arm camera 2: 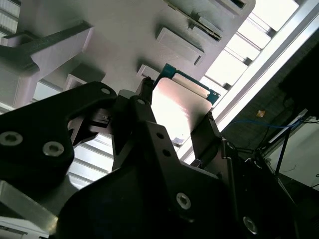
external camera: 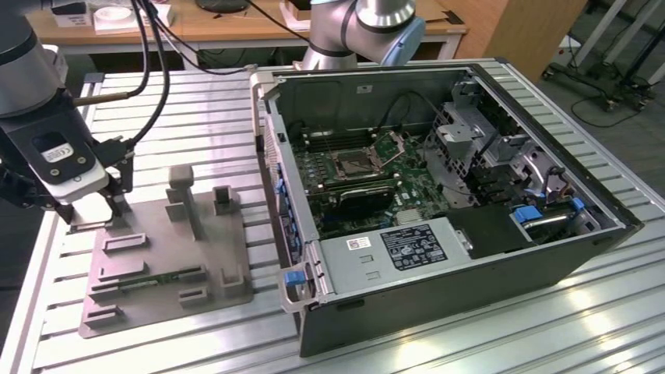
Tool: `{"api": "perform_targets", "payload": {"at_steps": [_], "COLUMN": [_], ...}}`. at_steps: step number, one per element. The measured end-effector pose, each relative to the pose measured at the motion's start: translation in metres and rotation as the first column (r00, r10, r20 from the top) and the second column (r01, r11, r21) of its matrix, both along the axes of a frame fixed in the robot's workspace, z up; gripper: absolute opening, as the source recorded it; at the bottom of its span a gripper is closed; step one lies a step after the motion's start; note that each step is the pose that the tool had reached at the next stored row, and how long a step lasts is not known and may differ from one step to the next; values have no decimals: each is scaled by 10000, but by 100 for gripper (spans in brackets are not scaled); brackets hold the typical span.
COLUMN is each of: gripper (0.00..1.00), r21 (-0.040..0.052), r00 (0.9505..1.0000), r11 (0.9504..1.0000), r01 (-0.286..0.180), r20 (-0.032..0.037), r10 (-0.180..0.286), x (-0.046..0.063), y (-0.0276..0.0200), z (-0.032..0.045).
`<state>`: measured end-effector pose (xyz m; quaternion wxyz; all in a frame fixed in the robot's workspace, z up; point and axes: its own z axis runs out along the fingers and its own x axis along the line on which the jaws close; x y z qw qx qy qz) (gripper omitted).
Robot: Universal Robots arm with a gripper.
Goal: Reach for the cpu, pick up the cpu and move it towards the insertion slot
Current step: 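Pick up the cpu and move it towards the insertion slot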
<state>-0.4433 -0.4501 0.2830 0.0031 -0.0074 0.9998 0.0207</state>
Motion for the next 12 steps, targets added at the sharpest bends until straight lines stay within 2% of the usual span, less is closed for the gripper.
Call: {"api": "perform_targets", "payload": {"at_steps": [6,12], "gripper": [55,55], "r21": [-3,-1], "r00": [10000,10000], "r11": [10000,10000], "r01": [0,0], "r20": [-3,-1], "r10": [0,0], "x": [0,0], "y": [0,0], "z": [19,89]}}
